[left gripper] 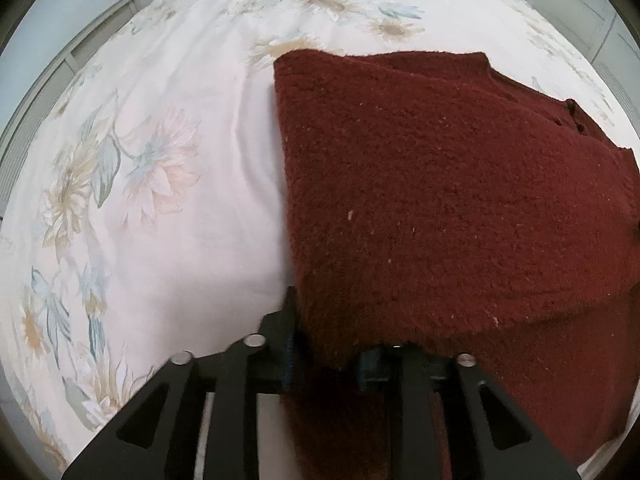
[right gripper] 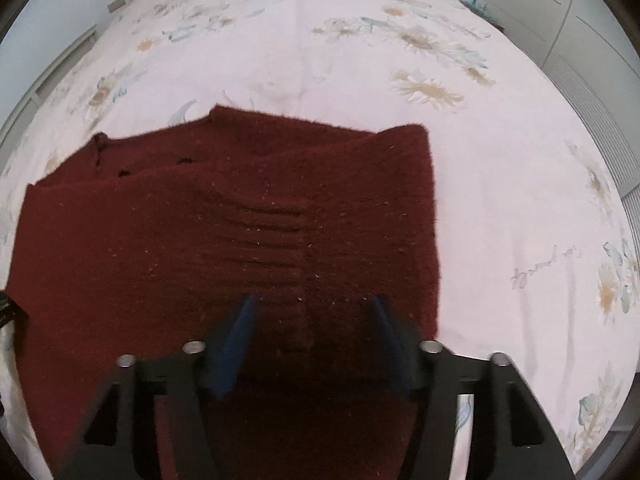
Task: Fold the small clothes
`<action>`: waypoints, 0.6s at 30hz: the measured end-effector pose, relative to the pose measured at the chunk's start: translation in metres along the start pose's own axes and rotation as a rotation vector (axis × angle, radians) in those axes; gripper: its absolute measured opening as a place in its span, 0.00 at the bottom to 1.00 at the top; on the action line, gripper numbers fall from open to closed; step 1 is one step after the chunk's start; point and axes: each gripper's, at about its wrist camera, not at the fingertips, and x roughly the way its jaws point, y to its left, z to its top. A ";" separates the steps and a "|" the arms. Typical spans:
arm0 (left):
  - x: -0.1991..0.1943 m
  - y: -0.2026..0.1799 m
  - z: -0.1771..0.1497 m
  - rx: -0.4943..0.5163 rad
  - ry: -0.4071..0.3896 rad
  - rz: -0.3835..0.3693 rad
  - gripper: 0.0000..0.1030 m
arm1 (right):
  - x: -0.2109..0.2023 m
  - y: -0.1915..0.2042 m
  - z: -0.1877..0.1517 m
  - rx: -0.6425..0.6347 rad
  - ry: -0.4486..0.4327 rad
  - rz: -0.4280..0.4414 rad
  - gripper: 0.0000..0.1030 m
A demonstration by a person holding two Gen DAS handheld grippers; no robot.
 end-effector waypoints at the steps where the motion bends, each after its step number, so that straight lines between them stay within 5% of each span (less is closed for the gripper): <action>1: -0.002 0.001 0.000 -0.007 0.010 -0.005 0.36 | -0.005 -0.001 0.000 0.000 -0.007 0.003 0.68; 4: -0.019 0.007 -0.001 -0.029 -0.005 -0.031 0.71 | -0.023 0.001 -0.003 -0.020 -0.050 -0.004 0.82; 9: -0.063 0.001 -0.003 -0.003 -0.095 -0.038 0.98 | -0.050 0.024 -0.003 -0.077 -0.130 0.009 1.00; 18: -0.091 -0.071 0.017 0.107 -0.251 -0.088 0.99 | -0.054 0.090 0.002 -0.168 -0.213 -0.002 1.00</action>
